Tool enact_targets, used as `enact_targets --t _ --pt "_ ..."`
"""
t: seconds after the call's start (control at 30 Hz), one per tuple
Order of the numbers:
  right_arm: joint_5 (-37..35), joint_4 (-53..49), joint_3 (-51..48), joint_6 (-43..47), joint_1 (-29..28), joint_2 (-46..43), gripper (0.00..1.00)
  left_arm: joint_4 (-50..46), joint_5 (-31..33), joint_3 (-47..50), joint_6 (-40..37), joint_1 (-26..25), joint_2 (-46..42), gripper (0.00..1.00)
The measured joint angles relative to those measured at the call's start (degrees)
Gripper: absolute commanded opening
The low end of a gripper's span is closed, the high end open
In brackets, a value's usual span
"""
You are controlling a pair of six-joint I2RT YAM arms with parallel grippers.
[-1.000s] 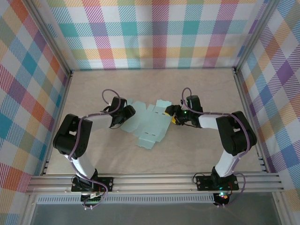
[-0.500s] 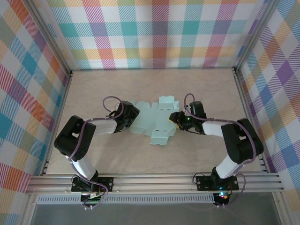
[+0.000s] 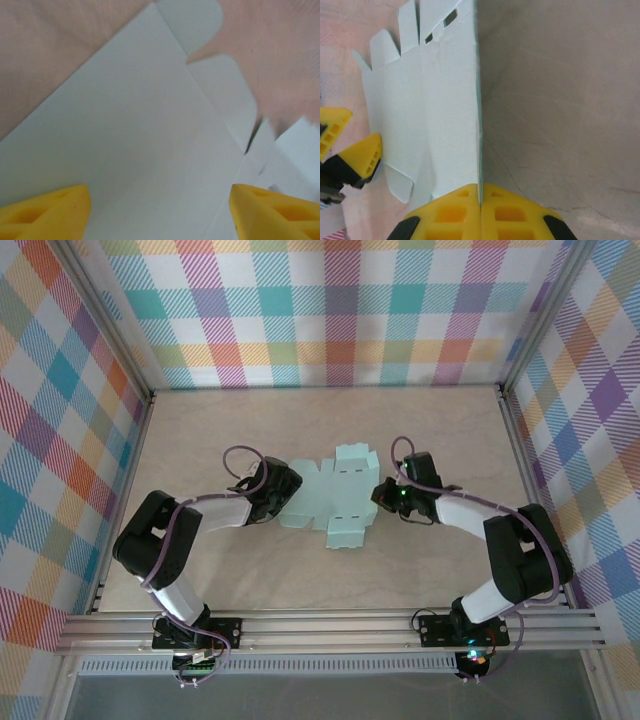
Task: Fold the paper box
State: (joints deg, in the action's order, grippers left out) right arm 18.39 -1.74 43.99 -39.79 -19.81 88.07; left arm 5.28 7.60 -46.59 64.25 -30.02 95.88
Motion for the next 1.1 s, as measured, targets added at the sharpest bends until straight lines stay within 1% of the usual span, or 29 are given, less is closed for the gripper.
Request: enact_targets --t 0.07,0.13,0.2,0.37,0.5,0.6,0.77,1.0,1.1 --pt "-0.79 -5.97 6.03 5.77 0.42 1.64 0.0 -4.44 0.7 -1.01 -4.17 -0.24 -1.33 0.86" --pt "-2.19 -12.07 12.11 12.31 1.03 3.78 0.0 -7.69 0.83 -2.73 -8.04 0.09 -2.03 0.87" --pt "-4.35 -18.49 17.35 18.93 1.16 5.73 0.0 -8.61 0.02 -4.42 -11.04 0.83 -2.03 0.87" --pt "-11.26 -33.09 27.8 31.95 1.29 10.91 0.0 -8.35 -2.47 -5.05 -14.1 1.75 -1.18 0.86" --pt "-20.26 -39.74 33.29 39.12 -0.2 15.8 0.0 -8.24 -4.76 -5.11 -14.64 1.84 1.4 0.85" --pt "-28.76 -41.68 34.82 42.27 -2.95 18.38 0.0 -8.17 -5.38 -5.18 -14.64 1.84 2.23 0.85" --pt "-41.22 -41.24 35.41 42.47 -8.09 19.61 0.0 -7.91 -6.69 -5.79 -14.6 1.84 2.51 0.85" --pt "-58.1 -34.07 32.74 43.5 -16.13 20.76 0.0 -7.89 -6.88 -5.81 -14.58 1.84 2.78 0.85" --pt "-63.17 -31.26 31.17 43.28 -18.34 22.58 0.0 -7.91 -6.93 -5.81 -14.58 1.84 2.78 0.84"
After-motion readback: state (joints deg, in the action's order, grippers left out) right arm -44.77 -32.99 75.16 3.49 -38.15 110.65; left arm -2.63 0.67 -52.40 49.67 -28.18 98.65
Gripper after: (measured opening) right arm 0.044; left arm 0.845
